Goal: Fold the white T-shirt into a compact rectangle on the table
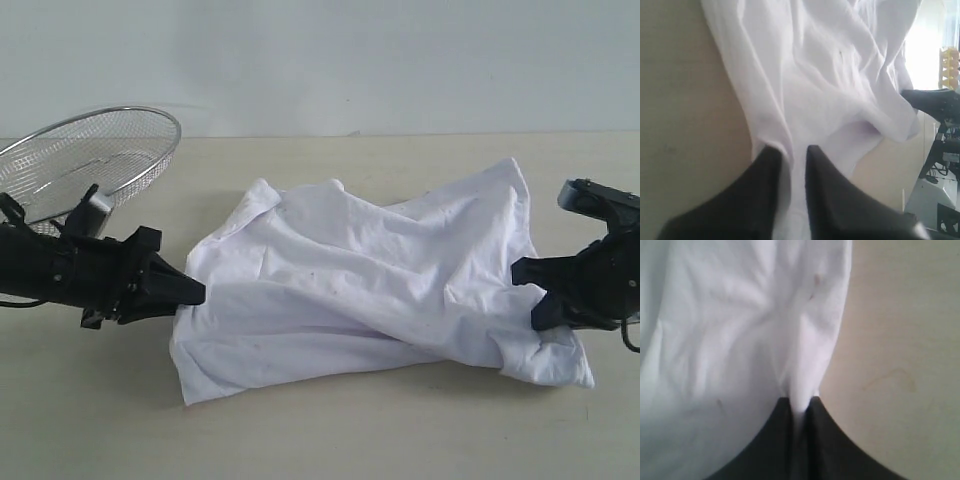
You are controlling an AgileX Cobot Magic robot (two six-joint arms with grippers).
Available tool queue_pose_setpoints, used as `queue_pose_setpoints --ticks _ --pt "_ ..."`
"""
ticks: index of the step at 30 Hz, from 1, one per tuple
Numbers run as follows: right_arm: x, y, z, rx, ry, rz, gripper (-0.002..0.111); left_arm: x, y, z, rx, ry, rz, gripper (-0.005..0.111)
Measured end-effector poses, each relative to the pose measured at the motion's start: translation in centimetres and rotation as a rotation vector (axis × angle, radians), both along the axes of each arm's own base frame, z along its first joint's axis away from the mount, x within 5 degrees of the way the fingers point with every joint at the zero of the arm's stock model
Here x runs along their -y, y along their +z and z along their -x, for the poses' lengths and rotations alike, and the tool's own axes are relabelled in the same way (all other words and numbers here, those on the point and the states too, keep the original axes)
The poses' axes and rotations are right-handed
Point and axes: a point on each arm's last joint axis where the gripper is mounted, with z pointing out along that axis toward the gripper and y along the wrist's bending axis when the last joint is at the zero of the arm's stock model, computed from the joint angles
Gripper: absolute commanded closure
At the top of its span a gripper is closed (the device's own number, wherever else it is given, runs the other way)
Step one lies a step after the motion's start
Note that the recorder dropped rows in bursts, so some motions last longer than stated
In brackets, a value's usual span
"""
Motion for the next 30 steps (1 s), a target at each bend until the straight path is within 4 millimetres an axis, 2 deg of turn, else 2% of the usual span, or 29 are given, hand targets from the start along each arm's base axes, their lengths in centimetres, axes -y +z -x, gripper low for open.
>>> queue_pose_setpoints --ticks 6,12,17,25,30 --pt "-0.2 0.6 -0.4 0.008 0.05 -0.015 0.108 0.3 0.6 -0.1 0.05 -0.058 0.031 0.102" --pt "-0.4 3.7 -0.5 0.099 0.085 -0.01 0.108 0.4 2.9 0.0 0.131 -0.09 0.034 0.102" --pt "-0.6 5.7 0.1 0.152 0.103 -0.009 0.108 0.3 4.0 0.2 0.168 -0.117 0.016 0.102" --pt "-0.9 6.8 0.8 0.155 0.136 -0.016 0.108 0.6 4.6 0.7 0.164 -0.16 0.067 0.102" --pt "-0.8 7.8 2.4 0.162 0.101 0.021 0.108 0.9 4.9 1.1 0.157 -0.199 0.117 0.102"
